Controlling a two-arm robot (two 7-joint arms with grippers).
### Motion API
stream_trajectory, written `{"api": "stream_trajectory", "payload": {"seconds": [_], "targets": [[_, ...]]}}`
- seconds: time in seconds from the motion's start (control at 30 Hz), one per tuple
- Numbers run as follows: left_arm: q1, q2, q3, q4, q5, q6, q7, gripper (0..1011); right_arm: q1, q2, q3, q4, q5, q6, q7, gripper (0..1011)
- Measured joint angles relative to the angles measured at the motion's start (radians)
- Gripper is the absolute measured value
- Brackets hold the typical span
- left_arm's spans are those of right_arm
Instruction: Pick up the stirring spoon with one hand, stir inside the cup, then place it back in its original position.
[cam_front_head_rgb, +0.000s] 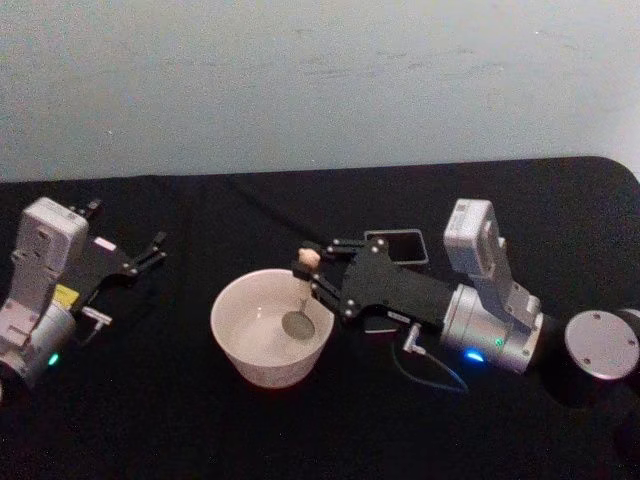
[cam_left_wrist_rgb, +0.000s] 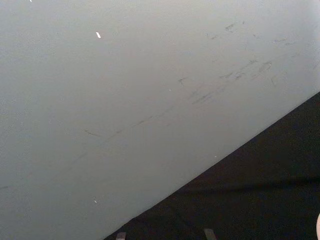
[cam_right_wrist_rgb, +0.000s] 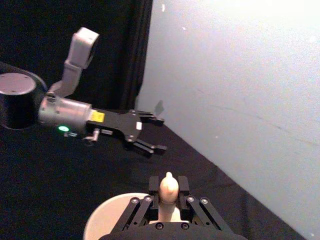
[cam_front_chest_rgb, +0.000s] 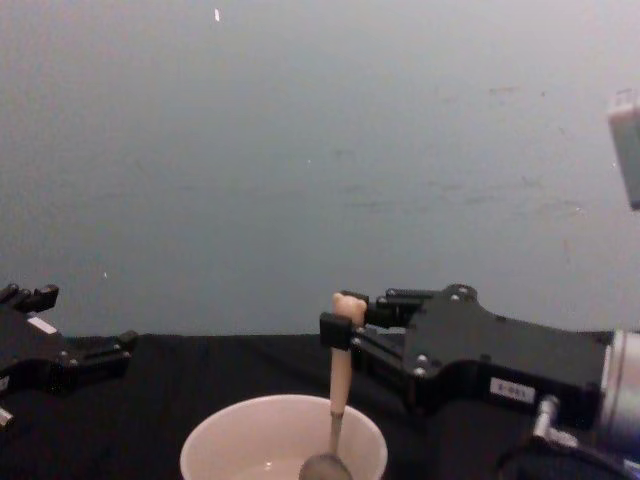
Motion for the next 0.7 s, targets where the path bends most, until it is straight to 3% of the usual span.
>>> {"api": "stream_trajectory", "payload": {"seconds": [0.37,0.57,0.7], "targets": [[0.0,0.0,0.0,0.0,0.0,0.0,0.0,1001,-0.033,0.025,-0.027,-0.065,0.045,0.019,0.044,214],[0.0,0.0,0.0,0.0,0.0,0.0,0.0,1001,-0.018,0.003,-0.044,-0.052,0.045,0.017,0.041,214],[0.0,0.0,0.0,0.0,0.0,0.0,0.0,1001,0.013,-0.032,-0.055,-0.009,0.026,0.009,0.016,214]]}}
